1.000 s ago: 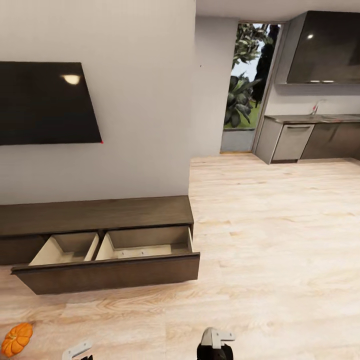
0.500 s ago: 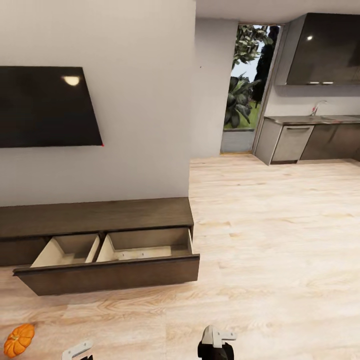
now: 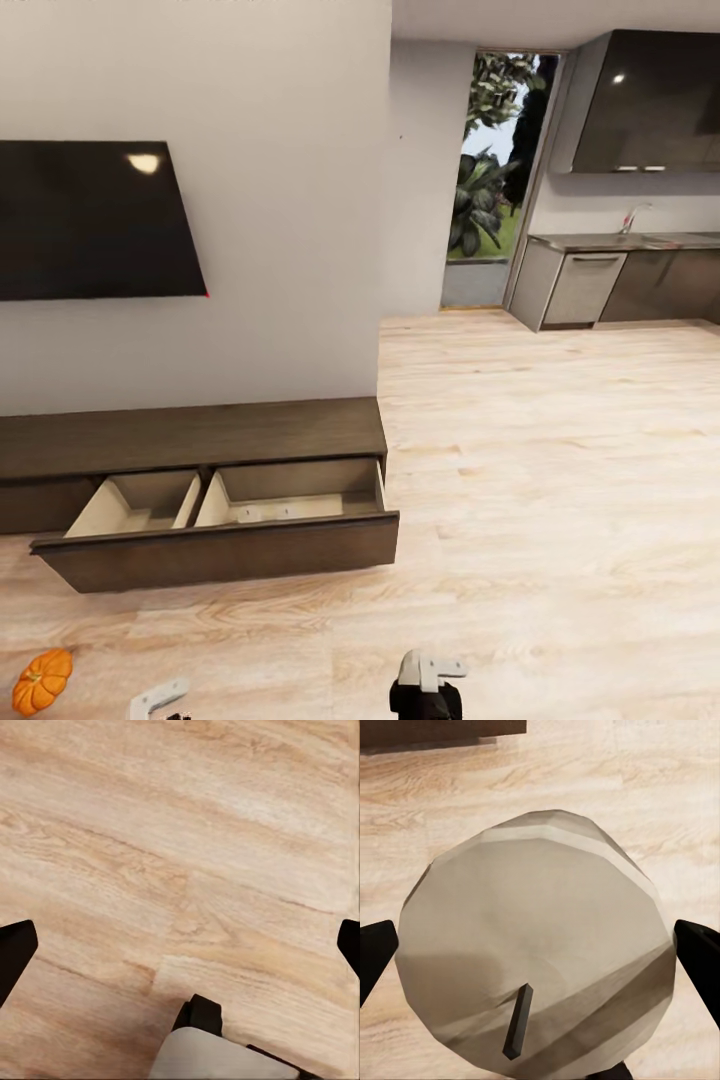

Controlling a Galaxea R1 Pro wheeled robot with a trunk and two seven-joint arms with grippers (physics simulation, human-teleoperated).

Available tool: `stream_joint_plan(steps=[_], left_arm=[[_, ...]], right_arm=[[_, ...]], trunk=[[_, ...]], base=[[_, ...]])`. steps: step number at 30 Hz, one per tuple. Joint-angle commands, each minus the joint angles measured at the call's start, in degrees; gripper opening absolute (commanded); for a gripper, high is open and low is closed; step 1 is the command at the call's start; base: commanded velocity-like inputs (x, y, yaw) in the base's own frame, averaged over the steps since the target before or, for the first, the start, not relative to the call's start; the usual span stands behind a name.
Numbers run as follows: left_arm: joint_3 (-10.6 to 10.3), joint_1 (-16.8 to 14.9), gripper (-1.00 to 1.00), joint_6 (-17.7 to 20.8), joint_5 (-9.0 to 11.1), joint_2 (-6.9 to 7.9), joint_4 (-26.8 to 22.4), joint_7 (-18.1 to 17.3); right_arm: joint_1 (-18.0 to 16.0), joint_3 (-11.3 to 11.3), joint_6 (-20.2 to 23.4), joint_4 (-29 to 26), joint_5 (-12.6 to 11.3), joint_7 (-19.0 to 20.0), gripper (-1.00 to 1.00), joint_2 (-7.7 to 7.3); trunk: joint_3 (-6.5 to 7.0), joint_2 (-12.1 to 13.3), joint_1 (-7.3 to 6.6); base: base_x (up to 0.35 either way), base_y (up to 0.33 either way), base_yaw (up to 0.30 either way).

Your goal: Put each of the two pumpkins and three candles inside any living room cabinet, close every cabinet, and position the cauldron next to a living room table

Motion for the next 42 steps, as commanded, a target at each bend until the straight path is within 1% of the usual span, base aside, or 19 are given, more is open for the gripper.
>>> stream_joint_plan(steps=[1, 3, 4, 5, 8, 10, 11, 12, 14, 15, 17, 18, 20, 21, 22, 23, 25, 30, 42], left_arm=[[0.29, 0.01, 1.0, 4.11, 0.01, 0.11, -2.37, -0.02], [1.98, 0.01, 1.0, 14.0, 0.03, 0.23, -8.42, -0.17], [3.33, 0.01, 1.0, 19.31, -0.02, 0.27, -12.03, -0.21], [4.05, 0.01, 1.0, 22.01, -0.06, 0.28, -13.97, -0.21], [7.9, 0.01, 1.0, 37.52, -0.31, 0.63, -26.58, -0.26], [10.86, 0.03, 1.0, 45.4, -0.05, 1.89, -34.64, -0.52], [13.58, 0.02, 1.0, 48.4, 0.45, 2.72, -39.89, -0.84], [15.32, 0.02, 1.0, 49.54, 0.97, 3.09, -42.52, -0.98], [17.31, 0.01, 1.0, 50.59, 1.84, 3.66, -45.03, -1.11], [18.41, 0.01, 1.0, 51.15, 2.47, 4.5, -46.66, -1.2], [19.19, 0.01, 1.0, 51.18, 2.99, 6.09, -47.67, -1.3], [19.53, 0.01, 1.0, 51.18, 3.86, 7.12, -48.01, -1.36], [19.64, 0.01, 1.0, 51.18, 6.9, 8.01, -48.22, -1.4], [19.65, 0.01, 1.0, 51.18, 9.98, 8.44, -48.29, -1.41], [19.64, 0.01, 1.0, 51.18, 12.0, 8.76, -48.32, -1.42], [19.63, 0.01, 1.0, 51.18, 12.93, 8.92, -48.33, -1.42], [19.35, 0.01, 1.0, 51.18, 17.0, 9.93, -48.36, -1.42], [19.41, 0.01, 1.0, 51.18, 17.96, 10.2, -48.31, -1.42], [19.7, 0.01, 1.0, 51.18, 18.22, 10.25, -47.93, -1.51]], right_arm=[[-0.19, -0.11, 0.74, -0.16, -0.04, -0.09, -1.0, 0.15], [-0.61, -0.19, 4.4, -2.16, -0.07, -0.3, -1.0, 0.64], [-0.8, -0.28, 7.59, -4.68, -0.07, -0.79, -1.0, 1.17], [-0.91, -0.31, 9.56, -6.26, -0.08, -1.24, -1.0, 1.44], [-2.83, -1.27, 23.83, -19.09, -0.38, -7.47, -1.0, 2.33], [-3.95, -3.23, 32.59, -28.2, -0.75, -12.7, -1.0, 2.71], [-4.4, -5.19, 37.68, -33.88, -0.96, -15.23, -1.0, 2.94], [-4.58, -6.49, 40.49, -36.97, -1.0, -16.32, -1.0, 2.94], [-4.74, -8.24, 44.17, -40.22, -1.04, -17.32, -1.0, 2.94], [-4.82, -9.4, 47.19, -41.96, -1.03, -17.83, -1.0, 2.94], [-4.9, -10.15, 49.5, -43.05, -1.01, -18.15, -1.0, 2.94], [-4.95, -10.44, 50.24, -43.49, -1.01, -18.22, -1.0, 2.94], [-4.97, -10.63, 50.54, -43.67, -0.98, -18.04, -1.0, 2.94], [-4.98, -10.68, 50.55, -43.48, -0.97, -17.86, -1.0, 2.94], [-4.99, -10.72, 50.43, -43.4, -0.98, -17.77, -1.0, 2.94], [-4.99, -10.77, 50.34, -43.38, -0.99, -17.73, -1.0, 2.94], [-4.99, -11.27, 50.13, -43.57, -0.88, -17.72, -1.0, 2.94], [-4.98, -11.22, 49.99, -43.98, -0.66, -18.06, -1.0, 2.94], [-4.99, -11.03, 50.0, -44.9, -0.75, -17.59, -1.0, 2.94]], trunk=[[0.18, 0.42, -0.23], [0.54, 1.22, -0.67], [0.72, 1.62, -0.89], [0.9, 2.02, -1.1], [1.44, 3.22, -1.76], [1.8, 4.03, -2.2], [1.98, 4.43, -2.42], [2.16, 4.83, -2.64], [2.52, 5.63, -3.08], [2.7, 6.03, -3.3], [3.06, 6.83, -3.74], [3.23, 7.23, -3.96], [3.59, 8.04, -4.4], [3.77, 8.44, -4.62], [3.95, 8.84, -4.84], [4.13, 9.24, -5.06], [4.13, 9.24, -5.06], [4.13, 9.24, -5.06], [4.13, 9.24, -5.06]], base=[[0.0, 0.0, 0.0], [0.0, 0.0, 0.0], [0.0, 0.0, 0.0], [0.0, 0.0, 0.0], [0.0, 0.0, 0.0], [0.0, 0.0, 0.0], [0.0, 0.0, 0.0], [0.0, 0.0, 0.0], [0.0, 0.0, 0.0], [0.0, 0.0, 0.0], [0.0, 0.0, 0.0], [0.0, 0.0, 0.0], [0.0, 0.0, 0.0], [0.0, 0.0, 0.0], [0.0, 0.0, 0.0], [0.0, 0.0, 0.0], [0.0, 0.0, 0.0], [0.012, 0.05, 0.0], [0.144, 0.239, 0.0]])
